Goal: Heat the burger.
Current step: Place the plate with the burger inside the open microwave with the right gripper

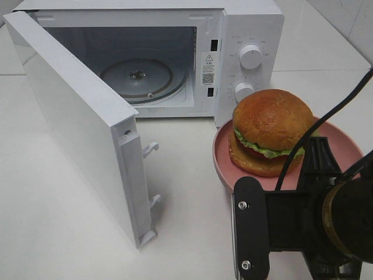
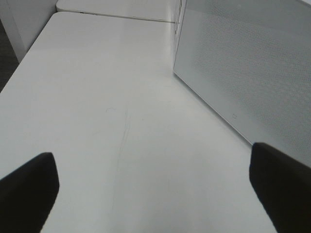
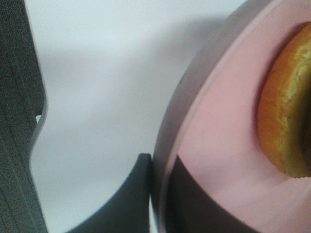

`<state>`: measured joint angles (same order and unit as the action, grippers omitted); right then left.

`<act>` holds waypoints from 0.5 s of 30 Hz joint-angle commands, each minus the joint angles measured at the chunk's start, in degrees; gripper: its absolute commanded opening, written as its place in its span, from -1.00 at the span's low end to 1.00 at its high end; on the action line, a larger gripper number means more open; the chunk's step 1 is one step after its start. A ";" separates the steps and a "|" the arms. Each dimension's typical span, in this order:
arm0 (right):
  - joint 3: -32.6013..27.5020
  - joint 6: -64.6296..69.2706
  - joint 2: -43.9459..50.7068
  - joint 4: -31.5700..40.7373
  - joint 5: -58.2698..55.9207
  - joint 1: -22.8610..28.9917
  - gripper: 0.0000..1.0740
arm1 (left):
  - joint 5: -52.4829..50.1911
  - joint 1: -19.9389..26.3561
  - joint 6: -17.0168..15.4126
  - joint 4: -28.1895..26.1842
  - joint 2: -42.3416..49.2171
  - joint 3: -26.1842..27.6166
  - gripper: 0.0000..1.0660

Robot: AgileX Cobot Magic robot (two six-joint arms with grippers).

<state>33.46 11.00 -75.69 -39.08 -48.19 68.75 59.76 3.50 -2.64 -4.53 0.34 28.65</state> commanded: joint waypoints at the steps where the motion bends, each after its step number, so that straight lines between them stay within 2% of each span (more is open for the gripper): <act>1: 0.06 -0.11 0.52 -4.24 1.43 0.23 -0.99 | -0.52 -0.29 0.00 0.11 1.09 -0.06 0.87; 7: 0.00 -1.03 0.52 -4.47 5.90 0.11 -1.00 | -0.52 -0.29 0.00 0.11 1.09 -0.06 0.87; 12: 0.00 -7.45 0.52 -6.19 6.25 0.11 -1.00 | -0.52 -0.29 0.00 0.11 1.09 -0.06 0.87; 15: 0.00 -8.94 0.52 -6.36 8.42 -1.83 -1.00 | -0.52 -0.29 0.00 0.11 1.09 -0.06 0.87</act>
<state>33.29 2.92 -75.69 -41.65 -40.34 67.27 59.76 3.50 -2.64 -4.53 0.34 28.65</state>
